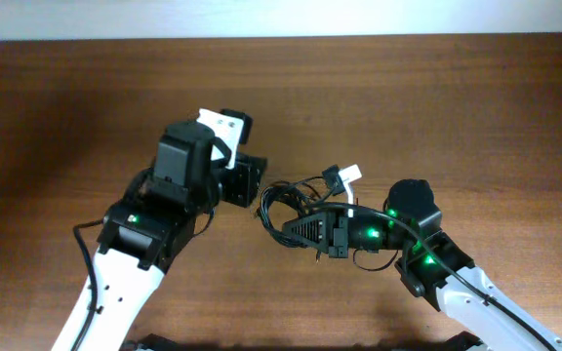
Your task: Untangle cables
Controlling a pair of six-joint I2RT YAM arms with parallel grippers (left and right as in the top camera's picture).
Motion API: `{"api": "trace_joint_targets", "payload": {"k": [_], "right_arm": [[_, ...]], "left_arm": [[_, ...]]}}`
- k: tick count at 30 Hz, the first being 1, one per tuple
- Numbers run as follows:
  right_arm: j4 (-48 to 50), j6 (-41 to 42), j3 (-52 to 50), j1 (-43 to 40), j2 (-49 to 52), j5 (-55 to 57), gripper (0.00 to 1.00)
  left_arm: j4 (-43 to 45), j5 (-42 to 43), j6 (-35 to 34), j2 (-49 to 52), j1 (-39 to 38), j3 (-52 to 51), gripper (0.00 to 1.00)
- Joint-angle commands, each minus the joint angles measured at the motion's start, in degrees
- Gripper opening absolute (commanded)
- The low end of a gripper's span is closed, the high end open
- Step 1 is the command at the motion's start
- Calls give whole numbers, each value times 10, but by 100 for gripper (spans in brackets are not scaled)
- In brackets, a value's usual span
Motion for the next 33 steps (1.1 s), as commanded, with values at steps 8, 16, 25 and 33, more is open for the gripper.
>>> {"api": "trace_joint_targets", "payload": {"k": [8,16,25,33], "right_arm": [[-83,51,0,3,5,49,5],[-55,89,0,3,5,-57,5],[-40,28,0,3,5,-69,5],[-172,-59,0,3,6,102,27]], "left_arm": [[-66,182,265,-9,-19,5,59],[-88,167,283,28,-39,4,48],[-76,165,283,45,-58,5,0],[-20,165,151,-37,43,5,0]]}}
